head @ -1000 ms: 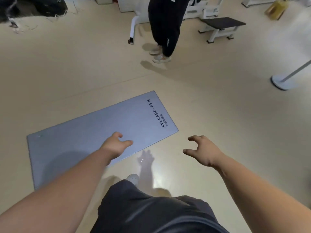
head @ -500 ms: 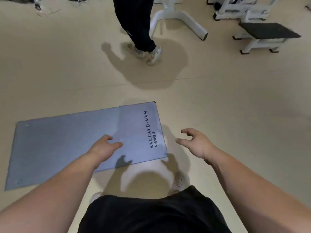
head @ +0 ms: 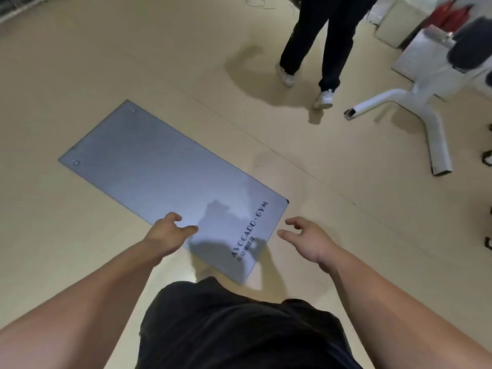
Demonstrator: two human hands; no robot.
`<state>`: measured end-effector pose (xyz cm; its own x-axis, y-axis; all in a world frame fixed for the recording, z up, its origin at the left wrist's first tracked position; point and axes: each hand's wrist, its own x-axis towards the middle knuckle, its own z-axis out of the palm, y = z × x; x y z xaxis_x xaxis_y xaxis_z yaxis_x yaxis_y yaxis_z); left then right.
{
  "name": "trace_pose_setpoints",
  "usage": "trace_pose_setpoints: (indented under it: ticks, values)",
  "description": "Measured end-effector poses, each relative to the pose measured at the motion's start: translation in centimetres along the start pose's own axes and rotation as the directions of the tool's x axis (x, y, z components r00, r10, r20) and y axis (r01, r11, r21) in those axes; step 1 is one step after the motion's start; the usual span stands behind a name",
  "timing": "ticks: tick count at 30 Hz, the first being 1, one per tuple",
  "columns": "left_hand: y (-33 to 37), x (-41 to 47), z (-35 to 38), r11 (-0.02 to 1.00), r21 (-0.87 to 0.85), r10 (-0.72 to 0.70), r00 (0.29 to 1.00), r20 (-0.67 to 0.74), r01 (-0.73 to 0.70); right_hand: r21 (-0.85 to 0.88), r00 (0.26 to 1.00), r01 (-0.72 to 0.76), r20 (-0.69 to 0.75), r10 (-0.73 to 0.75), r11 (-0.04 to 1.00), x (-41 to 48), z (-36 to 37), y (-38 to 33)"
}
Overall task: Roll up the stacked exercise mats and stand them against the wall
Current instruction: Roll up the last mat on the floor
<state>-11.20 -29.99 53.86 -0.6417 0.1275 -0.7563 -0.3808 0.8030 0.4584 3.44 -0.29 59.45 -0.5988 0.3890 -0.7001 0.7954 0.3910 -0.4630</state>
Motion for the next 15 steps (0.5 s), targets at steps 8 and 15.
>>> trace_pose_setpoints:
  ticks: [8,15]
  values:
    - [5.2,0.8,5.8,0.971,-0.223,-0.122,0.982,-0.142,0.088,-0.135,0.978,0.153,0.161,-0.131,0.979,10.1,-8.0,-0.4]
    - [10.6,2.3,16.8,0.962,-0.117,-0.268,0.931,-0.248,0.246,-0.381,0.851,0.404,0.49,-0.189,0.832,21.7,-11.4,0.7]
